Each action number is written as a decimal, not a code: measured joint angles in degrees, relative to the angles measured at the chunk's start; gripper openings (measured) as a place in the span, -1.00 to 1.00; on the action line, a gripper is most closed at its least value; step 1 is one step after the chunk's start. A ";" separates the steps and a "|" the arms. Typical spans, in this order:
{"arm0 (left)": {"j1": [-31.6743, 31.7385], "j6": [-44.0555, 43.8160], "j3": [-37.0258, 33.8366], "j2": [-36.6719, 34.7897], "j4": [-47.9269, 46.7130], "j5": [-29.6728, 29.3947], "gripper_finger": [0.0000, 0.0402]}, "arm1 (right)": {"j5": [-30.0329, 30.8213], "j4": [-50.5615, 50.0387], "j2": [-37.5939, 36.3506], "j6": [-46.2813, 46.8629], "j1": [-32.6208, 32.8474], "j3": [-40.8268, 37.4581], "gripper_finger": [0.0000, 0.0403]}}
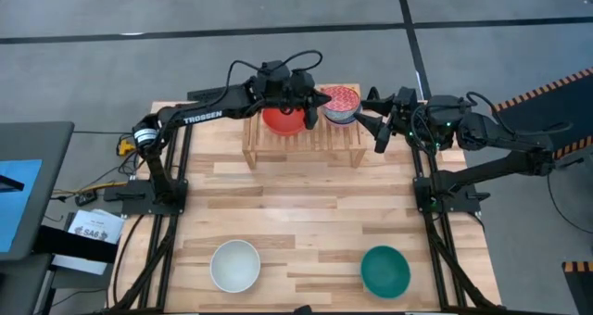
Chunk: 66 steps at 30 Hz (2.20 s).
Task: Place and stack bowls onto a shelf
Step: Stack the small red bowl on top of the other small yellow bowl on the shelf
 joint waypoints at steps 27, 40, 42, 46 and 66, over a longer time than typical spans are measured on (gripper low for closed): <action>-2.32 1.49 0.00 3.54 0.89 -9.71 -1.00 | 0.33 0.87 4.50 0.48 -7.33 -0.02 0.24; -1.47 5.42 0.02 2.21 4.30 -7.17 -1.00 | 0.31 -6.26 4.57 0.59 -15.57 0.00 0.12; -1.47 5.94 0.02 2.25 4.02 -7.18 -1.00 | 0.19 -9.07 4.59 0.03 -17.10 0.00 -0.03; -1.45 6.68 0.02 2.25 4.55 -7.17 -1.00 | -4.81 -7.50 4.40 -3.64 -20.53 -3.36 -0.58; -1.89 -2.35 -3.36 2.25 18.08 3.50 -1.00 | -27.27 7.91 -2.64 -8.70 -27.11 -11.56 -0.89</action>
